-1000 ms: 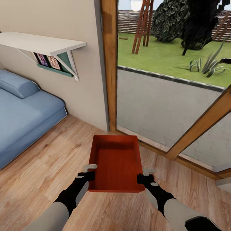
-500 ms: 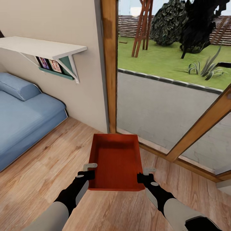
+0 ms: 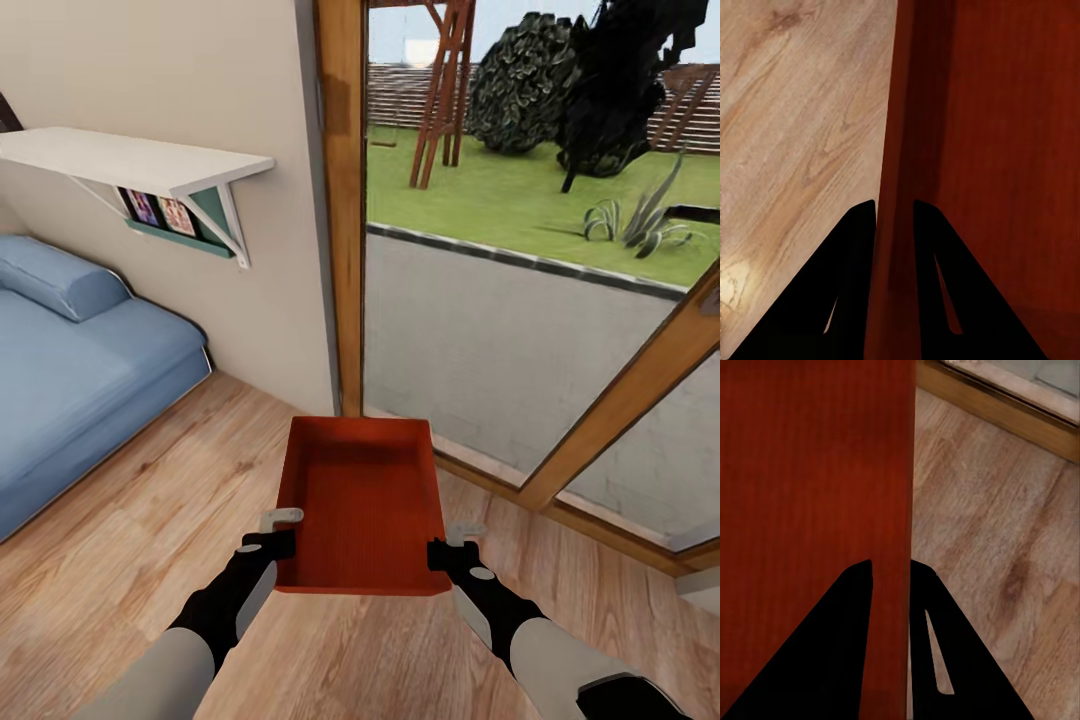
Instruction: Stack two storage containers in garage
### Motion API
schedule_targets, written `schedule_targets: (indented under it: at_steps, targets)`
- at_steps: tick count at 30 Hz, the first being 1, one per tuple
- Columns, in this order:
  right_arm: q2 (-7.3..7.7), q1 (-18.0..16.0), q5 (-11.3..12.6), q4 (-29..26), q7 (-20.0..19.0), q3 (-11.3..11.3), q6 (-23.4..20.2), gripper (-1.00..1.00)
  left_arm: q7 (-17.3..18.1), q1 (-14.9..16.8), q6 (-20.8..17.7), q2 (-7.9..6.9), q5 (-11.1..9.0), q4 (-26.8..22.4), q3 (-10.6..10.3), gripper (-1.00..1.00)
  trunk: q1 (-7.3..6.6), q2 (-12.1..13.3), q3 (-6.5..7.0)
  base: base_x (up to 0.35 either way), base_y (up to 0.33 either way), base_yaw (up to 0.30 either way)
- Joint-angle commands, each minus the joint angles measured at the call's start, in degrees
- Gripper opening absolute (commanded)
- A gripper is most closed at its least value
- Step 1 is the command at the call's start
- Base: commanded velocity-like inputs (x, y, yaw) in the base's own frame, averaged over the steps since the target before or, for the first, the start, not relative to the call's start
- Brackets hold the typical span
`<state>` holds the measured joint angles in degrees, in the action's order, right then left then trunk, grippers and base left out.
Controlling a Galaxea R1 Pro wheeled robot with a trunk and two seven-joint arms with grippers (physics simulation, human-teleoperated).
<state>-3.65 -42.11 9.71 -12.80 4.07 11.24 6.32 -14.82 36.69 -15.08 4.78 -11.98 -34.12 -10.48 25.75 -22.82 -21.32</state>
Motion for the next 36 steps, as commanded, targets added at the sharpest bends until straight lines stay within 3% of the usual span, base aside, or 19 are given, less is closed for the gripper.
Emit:
schedule_targets:
  at_steps: [1, 36]
  targets:
    - [-0.04, 0.01, 0.66, 0.15, 4.9, -0.08, 0.27, -1.0, -0.65, 0.05, -0.56, 0.08, -0.65, -1.31, 0.6, -1.0, 0.03, -0.09, 0.0, 0.0, 0.0, 0.0]
    - [-0.04, 0.01, 0.66, 0.16, 4.9, -0.08, -0.21, -1.0, -0.74, 0.05, -0.57, 0.03, -0.59, -1.13, 0.63, -1.0, 0.03, -0.09, 3.18, 0.0, 0.0, 0.0]
